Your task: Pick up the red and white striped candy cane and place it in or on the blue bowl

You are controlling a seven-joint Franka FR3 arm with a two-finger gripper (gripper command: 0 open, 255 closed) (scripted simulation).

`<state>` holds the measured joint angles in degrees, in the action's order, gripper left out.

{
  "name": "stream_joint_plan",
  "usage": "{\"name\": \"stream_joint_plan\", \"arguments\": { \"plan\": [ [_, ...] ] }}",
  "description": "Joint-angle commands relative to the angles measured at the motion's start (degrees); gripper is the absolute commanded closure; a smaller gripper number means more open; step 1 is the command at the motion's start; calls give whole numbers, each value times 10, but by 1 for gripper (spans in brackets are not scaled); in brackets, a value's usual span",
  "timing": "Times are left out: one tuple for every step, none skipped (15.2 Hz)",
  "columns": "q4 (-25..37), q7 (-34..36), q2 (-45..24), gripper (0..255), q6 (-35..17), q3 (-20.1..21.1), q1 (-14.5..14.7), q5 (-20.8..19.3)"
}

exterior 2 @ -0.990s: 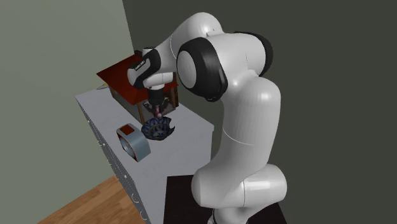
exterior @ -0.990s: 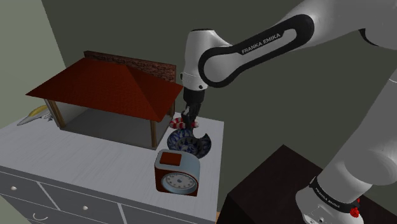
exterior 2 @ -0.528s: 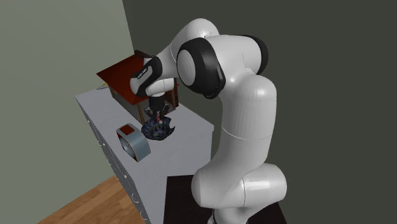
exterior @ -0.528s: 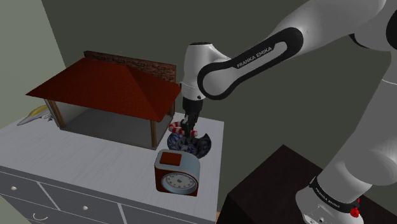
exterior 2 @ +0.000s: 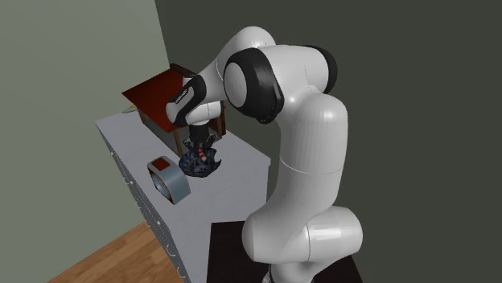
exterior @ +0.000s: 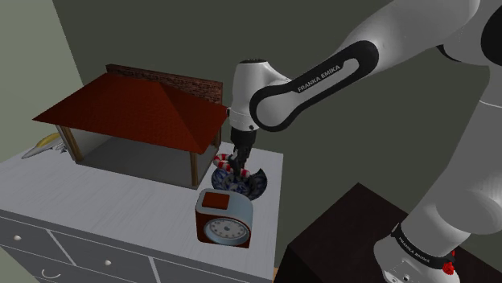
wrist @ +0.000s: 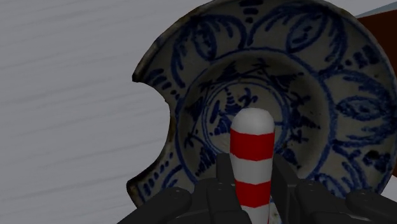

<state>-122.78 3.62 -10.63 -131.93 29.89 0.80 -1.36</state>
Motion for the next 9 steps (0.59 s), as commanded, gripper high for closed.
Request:
{"name": "stream_joint_plan", "arguments": {
  "plan": [
    [0,0,0,255,0,0,0,0],
    [0,0,0,0,0,0,0,0],
    [0,0,0,0,0,0,0,0],
    [0,0,0,0,0,0,0,0],
    [0,0,0,0,0,0,0,0],
    [0,0,0,0,0,0,0,0],
    [0,0,0,0,0,0,0,0],
    [7,-6,13,0,18,2,-3,8],
    [14,-11,25,0,35,3,-6,16]
  ]
}}
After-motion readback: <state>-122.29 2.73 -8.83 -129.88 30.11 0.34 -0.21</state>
